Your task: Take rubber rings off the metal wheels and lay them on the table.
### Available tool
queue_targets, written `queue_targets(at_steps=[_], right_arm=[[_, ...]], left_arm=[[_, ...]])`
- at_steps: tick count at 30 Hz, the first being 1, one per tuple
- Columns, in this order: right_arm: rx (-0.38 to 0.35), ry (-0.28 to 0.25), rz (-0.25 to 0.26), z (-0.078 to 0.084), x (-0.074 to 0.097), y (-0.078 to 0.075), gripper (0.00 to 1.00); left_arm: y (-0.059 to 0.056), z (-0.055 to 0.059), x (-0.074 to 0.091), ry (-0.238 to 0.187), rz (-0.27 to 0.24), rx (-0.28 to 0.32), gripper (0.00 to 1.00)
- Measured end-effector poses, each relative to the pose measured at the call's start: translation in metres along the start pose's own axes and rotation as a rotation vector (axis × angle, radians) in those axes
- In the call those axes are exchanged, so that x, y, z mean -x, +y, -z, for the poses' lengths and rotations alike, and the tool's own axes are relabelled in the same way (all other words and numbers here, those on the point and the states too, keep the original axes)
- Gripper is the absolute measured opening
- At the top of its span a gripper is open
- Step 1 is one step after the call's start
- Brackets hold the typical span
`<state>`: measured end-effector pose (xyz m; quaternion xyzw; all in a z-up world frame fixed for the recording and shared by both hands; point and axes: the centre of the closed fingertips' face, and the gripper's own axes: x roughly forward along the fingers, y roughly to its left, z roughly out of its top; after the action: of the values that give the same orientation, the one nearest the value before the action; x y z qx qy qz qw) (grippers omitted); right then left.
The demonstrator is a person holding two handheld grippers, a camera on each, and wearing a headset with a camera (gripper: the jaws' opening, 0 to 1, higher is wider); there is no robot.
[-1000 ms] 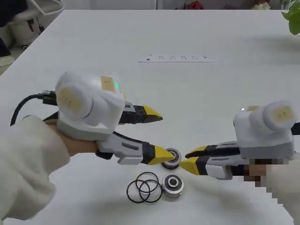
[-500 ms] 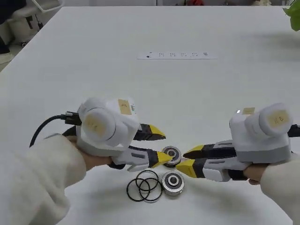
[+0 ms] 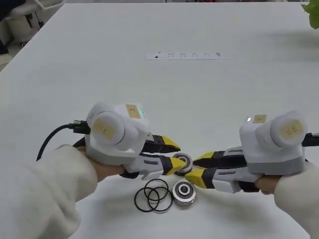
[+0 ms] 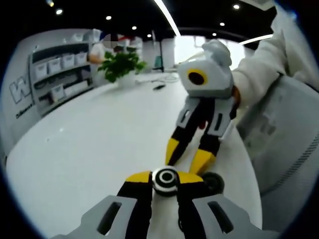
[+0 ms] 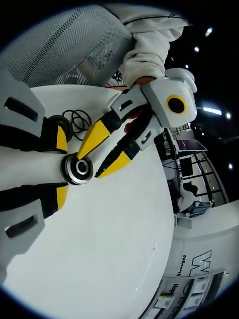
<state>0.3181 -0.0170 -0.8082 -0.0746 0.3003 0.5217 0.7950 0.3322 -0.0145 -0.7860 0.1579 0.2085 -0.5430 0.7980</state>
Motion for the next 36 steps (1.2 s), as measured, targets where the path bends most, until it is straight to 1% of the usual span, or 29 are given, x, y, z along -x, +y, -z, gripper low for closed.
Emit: queue_targets(at_steps=[3, 5, 6, 11, 13, 14, 15, 17, 19, 25, 28, 30, 36], right_arm=[[0.000, -0.003, 0.003, -0.0004, -0.0007, -0.0005, 0.22], [0.007, -0.004, 0.005, -0.0002, -0.0009, -0.0010, 0.21], [0.008, -0.004, 0.005, -0.0003, -0.0011, -0.0010, 0.20], [0.011, -0.008, 0.007, -0.0010, -0.0015, -0.0012, 0.20], [0.017, -0.004, 0.009, 0.0000, -0.0016, -0.0015, 0.19], [0.028, -0.002, 0.011, 0.0006, -0.0012, -0.0023, 0.18], [0.029, -0.003, 0.010, 0.0004, -0.0009, -0.0021, 0.17], [0.034, 0.000, 0.010, 0.0008, -0.0005, -0.0020, 0.16], [0.057, 0.005, 0.012, 0.0018, 0.0002, -0.0016, 0.14], [0.089, 0.017, 0.016, 0.0019, 0.0008, -0.0013, 0.13], [0.100, 0.022, 0.019, 0.0021, 0.0014, -0.0024, 0.09], [0.102, 0.022, 0.023, 0.0018, 0.0019, -0.0034, 0.05], [0.101, 0.027, 0.027, 0.0020, 0.0015, -0.0041, 0.03]], left_arm=[[-0.0015, 0.0027, -0.0013, 0.006, 0.004, 0.006, 0.19], [-0.0042, 0.0065, -0.0024, 0.017, 0.011, -0.001, 0.19], [-0.0041, 0.0052, -0.0018, 0.006, 0.013, 0.005, 0.19], [-0.0035, 0.0056, -0.0019, 0.003, 0.014, 0.029, 0.17], [-0.0030, 0.0056, -0.0020, 0.002, 0.009, 0.027, 0.15], [-0.0047, 0.0060, -0.0021, 0.004, 0.018, 0.024, 0.14], [-0.0041, 0.0058, -0.0021, 0.002, 0.010, 0.030, 0.14], [-0.0044, 0.0057, -0.0023, 0.002, 0.010, 0.030, 0.14], [-0.0044, 0.0056, -0.0022, -0.001, 0.011, 0.035, 0.14], [-0.0050, 0.0058, -0.0018, -0.006, 0.008, 0.048, 0.14], [-0.0052, 0.0058, -0.0017, -0.007, 0.007, 0.049, 0.14], [-0.0049, 0.0058, -0.0018, -0.010, 0.007, 0.050, 0.14], [-0.0049, 0.0059, -0.0019, -0.012, 0.005, 0.048, 0.14]])
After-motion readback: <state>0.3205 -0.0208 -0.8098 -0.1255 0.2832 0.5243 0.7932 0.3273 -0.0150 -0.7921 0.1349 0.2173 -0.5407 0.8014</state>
